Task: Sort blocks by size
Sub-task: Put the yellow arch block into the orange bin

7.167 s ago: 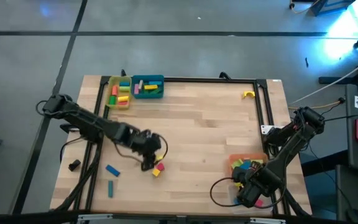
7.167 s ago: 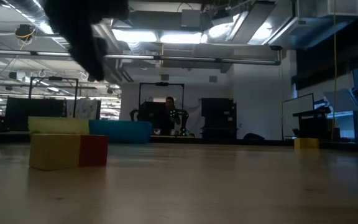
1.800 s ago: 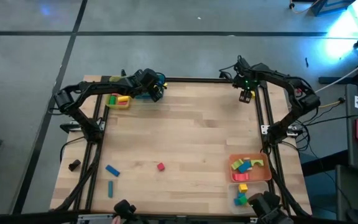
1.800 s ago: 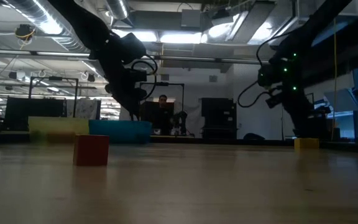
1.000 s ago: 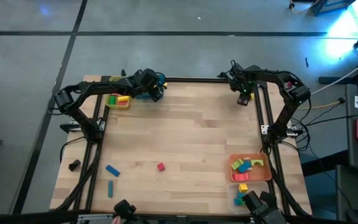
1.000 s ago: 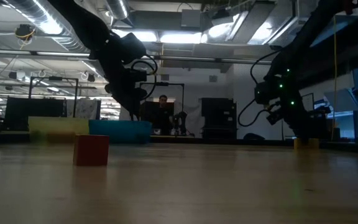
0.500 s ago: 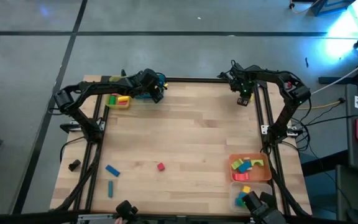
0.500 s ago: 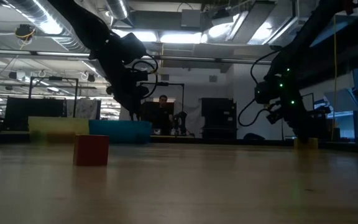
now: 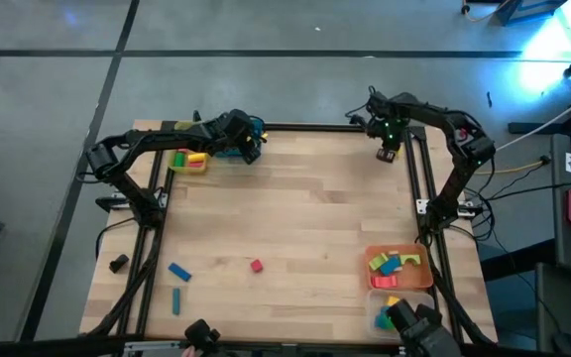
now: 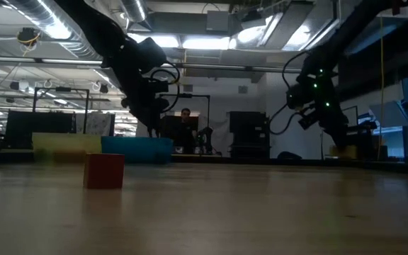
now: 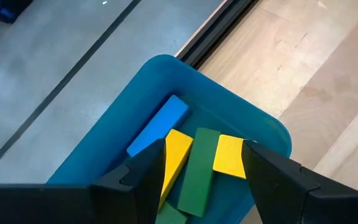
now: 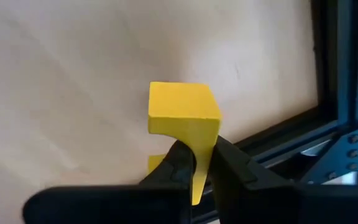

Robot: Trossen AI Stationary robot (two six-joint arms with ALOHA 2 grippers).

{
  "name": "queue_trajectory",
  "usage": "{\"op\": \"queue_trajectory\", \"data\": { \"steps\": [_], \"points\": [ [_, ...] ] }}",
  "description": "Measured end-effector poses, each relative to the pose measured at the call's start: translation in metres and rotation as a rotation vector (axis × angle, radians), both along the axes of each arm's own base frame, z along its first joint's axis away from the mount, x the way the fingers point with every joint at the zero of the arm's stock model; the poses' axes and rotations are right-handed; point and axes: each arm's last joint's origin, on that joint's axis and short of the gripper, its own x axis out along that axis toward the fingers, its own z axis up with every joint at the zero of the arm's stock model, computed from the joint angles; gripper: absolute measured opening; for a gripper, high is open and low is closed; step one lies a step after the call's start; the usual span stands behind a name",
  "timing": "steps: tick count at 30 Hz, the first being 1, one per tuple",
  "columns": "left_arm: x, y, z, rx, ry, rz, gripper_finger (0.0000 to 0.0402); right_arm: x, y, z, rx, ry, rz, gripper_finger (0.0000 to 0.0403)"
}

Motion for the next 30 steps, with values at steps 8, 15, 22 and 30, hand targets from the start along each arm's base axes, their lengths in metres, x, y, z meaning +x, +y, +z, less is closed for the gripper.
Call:
{"op": "queue_trajectory", "data": {
  "steps": [8,15,22,30],
  "points": [
    [-0.003,-0.004,0.013,0.04,0.005,-0.045,0.0196,0.019,0.008,0.016,0.091,-0.118,0.006,0.0033],
    [-0.006,-0.018,0.037,0.075,-0.083,-0.059,0.0196,0.055,0.027,0.024,0.095,-0.167,0.137,0.0033],
    [-0.002,-0.032,0.043,0.075,-0.096,-0.104,0.0196,0.086,0.083,0.027,0.222,-0.045,0.28,0.0033],
    [0.005,-0.044,0.043,0.057,-0.109,-0.132,0.0196,0.12,0.178,0.04,0.22,0.051,0.459,0.0033]
  ]
}}
